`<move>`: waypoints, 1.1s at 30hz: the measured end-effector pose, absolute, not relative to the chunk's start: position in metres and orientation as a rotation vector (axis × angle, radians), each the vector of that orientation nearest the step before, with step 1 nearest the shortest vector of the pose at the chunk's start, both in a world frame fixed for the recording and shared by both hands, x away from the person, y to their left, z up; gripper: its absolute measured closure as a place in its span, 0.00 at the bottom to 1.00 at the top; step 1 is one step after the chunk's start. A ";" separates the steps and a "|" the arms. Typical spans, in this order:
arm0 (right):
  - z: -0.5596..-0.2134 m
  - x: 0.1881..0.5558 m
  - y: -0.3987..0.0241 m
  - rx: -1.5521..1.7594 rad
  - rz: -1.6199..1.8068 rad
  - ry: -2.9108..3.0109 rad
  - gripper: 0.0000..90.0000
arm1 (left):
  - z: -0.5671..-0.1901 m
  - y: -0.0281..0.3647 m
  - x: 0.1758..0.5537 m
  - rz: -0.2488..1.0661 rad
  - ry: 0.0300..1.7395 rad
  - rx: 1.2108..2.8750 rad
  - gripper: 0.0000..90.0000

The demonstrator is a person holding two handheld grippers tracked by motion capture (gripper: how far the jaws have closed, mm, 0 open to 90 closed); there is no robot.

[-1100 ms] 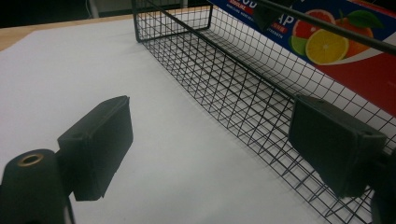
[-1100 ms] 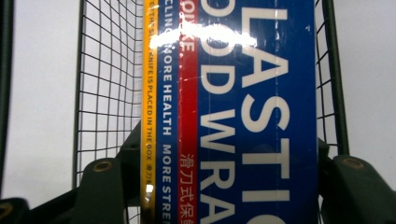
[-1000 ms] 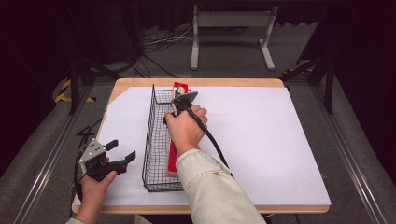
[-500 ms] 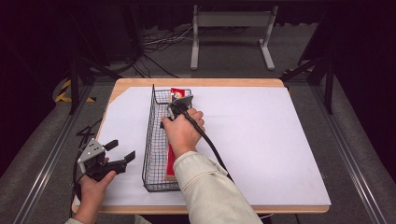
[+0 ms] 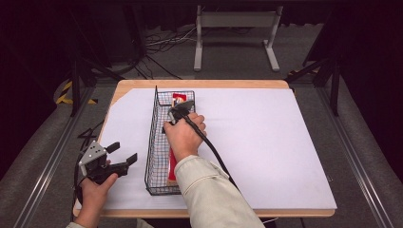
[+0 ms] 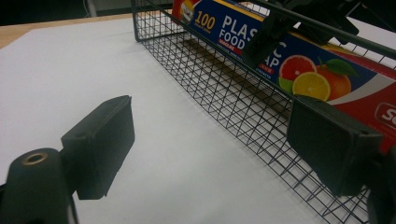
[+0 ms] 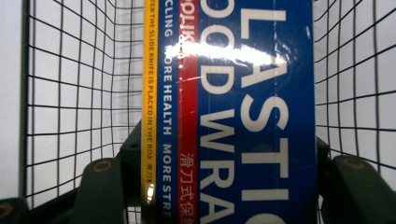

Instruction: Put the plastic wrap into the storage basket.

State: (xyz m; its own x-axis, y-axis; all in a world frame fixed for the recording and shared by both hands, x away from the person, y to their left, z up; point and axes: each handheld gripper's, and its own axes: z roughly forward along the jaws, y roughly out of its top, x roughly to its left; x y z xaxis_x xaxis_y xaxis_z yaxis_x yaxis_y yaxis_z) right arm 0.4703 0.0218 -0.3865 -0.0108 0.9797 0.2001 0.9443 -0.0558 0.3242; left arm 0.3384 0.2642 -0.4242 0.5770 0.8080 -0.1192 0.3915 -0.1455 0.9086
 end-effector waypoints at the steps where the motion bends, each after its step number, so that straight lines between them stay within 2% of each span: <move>1: -0.388 0.470 0.022 2.133 0.557 2.102 0.45 | -0.424 0.264 0.339 0.493 0.992 1.757 0.18; 33: -0.402 0.468 0.028 2.107 0.468 2.123 0.43 | -0.426 0.264 0.339 0.496 1.004 1.758 0.18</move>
